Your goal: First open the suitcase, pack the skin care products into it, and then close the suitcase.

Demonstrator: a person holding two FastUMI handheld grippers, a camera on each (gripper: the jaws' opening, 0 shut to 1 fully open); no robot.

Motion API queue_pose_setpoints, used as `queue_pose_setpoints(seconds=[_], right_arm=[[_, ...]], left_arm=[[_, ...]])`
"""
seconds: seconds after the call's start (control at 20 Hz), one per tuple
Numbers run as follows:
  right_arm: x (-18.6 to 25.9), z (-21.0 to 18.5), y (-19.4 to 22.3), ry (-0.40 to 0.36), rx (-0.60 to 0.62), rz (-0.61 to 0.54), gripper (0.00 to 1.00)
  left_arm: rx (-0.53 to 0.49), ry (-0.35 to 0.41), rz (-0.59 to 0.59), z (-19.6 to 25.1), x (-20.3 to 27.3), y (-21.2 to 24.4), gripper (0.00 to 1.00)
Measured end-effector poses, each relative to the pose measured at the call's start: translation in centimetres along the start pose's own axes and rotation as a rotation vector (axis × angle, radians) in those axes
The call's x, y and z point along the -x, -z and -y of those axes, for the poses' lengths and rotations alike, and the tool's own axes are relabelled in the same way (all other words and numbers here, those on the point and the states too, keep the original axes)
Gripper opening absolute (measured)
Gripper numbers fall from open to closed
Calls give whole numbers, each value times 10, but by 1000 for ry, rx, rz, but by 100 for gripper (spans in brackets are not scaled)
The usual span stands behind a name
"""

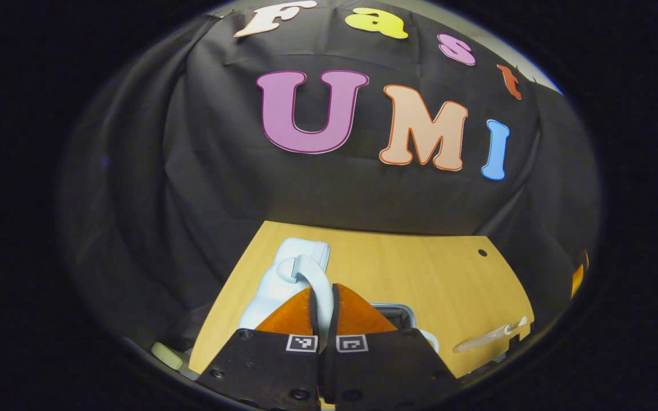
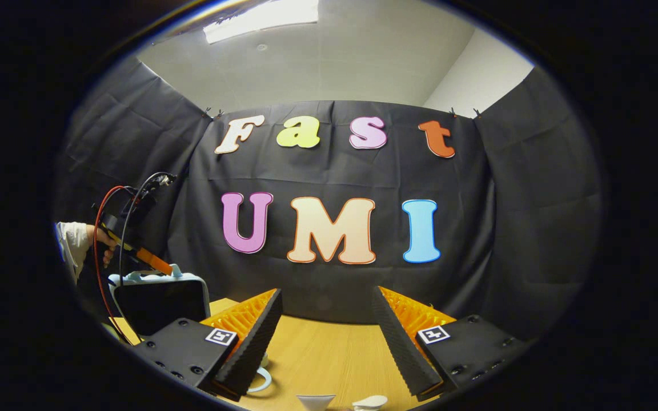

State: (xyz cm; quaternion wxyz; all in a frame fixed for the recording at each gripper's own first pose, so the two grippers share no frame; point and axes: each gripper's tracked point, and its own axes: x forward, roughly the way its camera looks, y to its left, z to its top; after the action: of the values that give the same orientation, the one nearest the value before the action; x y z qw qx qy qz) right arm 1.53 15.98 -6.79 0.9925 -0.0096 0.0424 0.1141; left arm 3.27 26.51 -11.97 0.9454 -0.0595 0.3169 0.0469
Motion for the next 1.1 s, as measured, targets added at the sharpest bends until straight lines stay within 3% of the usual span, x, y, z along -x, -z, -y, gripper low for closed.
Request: queue_pose_setpoints(seconds=[0.6,0.85,1.1], right_arm=[[-19,-39,6,8,29,-20,99],[-24,-54,8,5,48,-28,99],[-28,-63,23,-2,60,-72,100]], left_arm=[[-39,-138,-46,-130,-34,17,0],[9,-212,-100,-192,-50,42,0],[121,-231,-212,-237,-68,105,0]])
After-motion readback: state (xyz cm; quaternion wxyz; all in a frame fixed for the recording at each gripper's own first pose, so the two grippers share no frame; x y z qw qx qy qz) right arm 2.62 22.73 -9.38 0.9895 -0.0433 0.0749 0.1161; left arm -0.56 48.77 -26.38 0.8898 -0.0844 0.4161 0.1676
